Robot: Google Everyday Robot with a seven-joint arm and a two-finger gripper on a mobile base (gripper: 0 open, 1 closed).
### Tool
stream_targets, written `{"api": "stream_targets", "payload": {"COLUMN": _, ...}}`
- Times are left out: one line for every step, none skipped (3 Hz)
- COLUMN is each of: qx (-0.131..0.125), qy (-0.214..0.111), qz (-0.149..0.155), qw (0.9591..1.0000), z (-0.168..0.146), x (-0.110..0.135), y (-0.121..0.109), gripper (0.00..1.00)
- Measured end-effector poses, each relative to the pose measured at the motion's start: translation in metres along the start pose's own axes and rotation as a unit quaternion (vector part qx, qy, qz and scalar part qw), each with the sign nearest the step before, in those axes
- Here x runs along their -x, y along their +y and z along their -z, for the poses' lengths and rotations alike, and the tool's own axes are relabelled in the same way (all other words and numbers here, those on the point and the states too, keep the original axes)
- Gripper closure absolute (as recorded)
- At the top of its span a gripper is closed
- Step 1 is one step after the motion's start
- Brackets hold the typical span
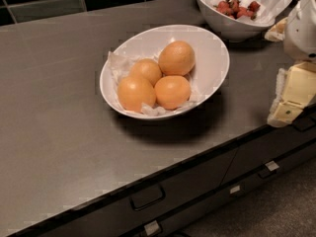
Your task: Pick orange from white bowl
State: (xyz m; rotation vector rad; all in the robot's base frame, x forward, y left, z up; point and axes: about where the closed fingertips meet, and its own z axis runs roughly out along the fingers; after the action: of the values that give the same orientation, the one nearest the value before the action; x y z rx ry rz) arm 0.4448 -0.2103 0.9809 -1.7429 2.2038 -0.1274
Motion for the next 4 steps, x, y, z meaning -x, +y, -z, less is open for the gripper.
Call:
{"api": "stream_targets", "payload": {"qx": -0.009, "qy": -0.006, "qz": 0.045, "qw": 0.9990, "z": -0.003, "x": 0.031, "y": -0.019, "gripper": 0.00}}
{"api": "stream_targets", "payload": {"qx": -0.002, "qy": -0.020, "qz": 0.093, "qw": 0.9954, "z": -0.013, "x": 0.069, "y": -0.040, "gripper": 0.00}}
{"api": "stream_targets", "payload": {"qx": 0.022, "qy": -0.056, "qz": 0.138, "qw": 0.9886, "z": -0.032, "x": 0.106, "y": -0.060, "gripper": 0.00}}
{"api": "stream_targets", "payload": {"qx": 0.020, "qy": -0.059, "qz": 0.140, "qw": 0.9882, "z": -0.033, "x": 0.109, "y": -0.062, "gripper": 0.00}}
